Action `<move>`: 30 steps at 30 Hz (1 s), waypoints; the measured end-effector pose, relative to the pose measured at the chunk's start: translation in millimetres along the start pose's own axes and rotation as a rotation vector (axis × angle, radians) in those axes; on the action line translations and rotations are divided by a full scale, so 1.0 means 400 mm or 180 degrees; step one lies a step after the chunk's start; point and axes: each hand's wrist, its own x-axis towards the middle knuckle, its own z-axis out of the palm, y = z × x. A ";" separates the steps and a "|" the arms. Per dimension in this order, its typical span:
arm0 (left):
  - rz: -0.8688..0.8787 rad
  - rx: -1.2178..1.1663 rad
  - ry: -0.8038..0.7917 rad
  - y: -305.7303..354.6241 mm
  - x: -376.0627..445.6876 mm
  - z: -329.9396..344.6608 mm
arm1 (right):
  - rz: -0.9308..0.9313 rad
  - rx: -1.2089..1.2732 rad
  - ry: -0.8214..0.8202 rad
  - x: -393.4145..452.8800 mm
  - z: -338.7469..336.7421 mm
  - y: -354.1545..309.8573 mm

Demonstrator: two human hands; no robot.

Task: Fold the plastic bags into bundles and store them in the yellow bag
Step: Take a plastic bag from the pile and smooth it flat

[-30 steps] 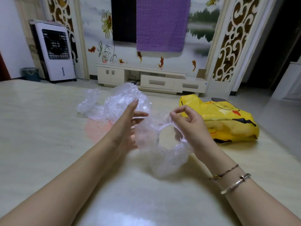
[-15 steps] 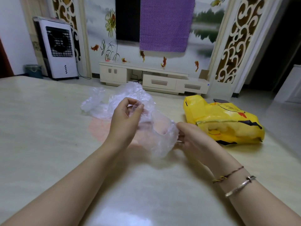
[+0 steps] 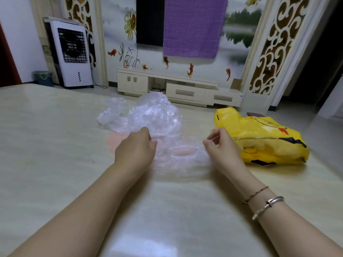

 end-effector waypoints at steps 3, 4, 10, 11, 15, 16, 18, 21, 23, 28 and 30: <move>0.0010 0.0741 -0.0102 0.001 -0.005 -0.006 | -0.0078 -0.0392 -0.0304 -0.007 0.002 0.008; 0.0069 0.0891 0.0060 0.004 -0.006 -0.014 | -0.0164 -0.0417 -0.0345 -0.011 -0.001 0.006; 0.1299 -0.0227 -0.0103 0.004 0.006 -0.014 | -0.1275 -0.0678 -0.0532 -0.054 -0.019 -0.036; 0.1461 -0.0179 -0.0371 0.006 0.002 -0.008 | -0.1334 -0.0747 -0.0687 -0.060 -0.016 -0.041; 0.1428 0.0324 -0.1319 0.002 -0.009 0.011 | -0.1281 -0.1004 -0.1216 -0.068 -0.003 -0.049; 0.1353 0.0441 -0.1484 -0.004 -0.008 0.013 | -0.1283 -0.1155 -0.1301 -0.068 -0.003 -0.047; 0.1167 0.0602 -0.1805 -0.017 -0.006 0.017 | -0.1218 -0.1655 -0.1645 -0.069 -0.007 -0.039; 0.1064 0.0710 -0.2018 -0.027 -0.005 0.021 | -0.0976 -0.2256 -0.2358 -0.078 -0.010 -0.021; 0.1067 0.0766 -0.2072 -0.026 -0.005 0.018 | -0.0892 -0.2427 -0.2538 -0.076 -0.010 -0.013; 0.1078 0.0785 -0.2105 -0.027 -0.005 0.017 | -0.0840 -0.2456 -0.2546 -0.066 -0.006 0.000; 0.1075 0.0564 -0.2004 -0.023 -0.006 0.012 | -0.0872 -0.2303 -0.2460 -0.073 -0.007 0.002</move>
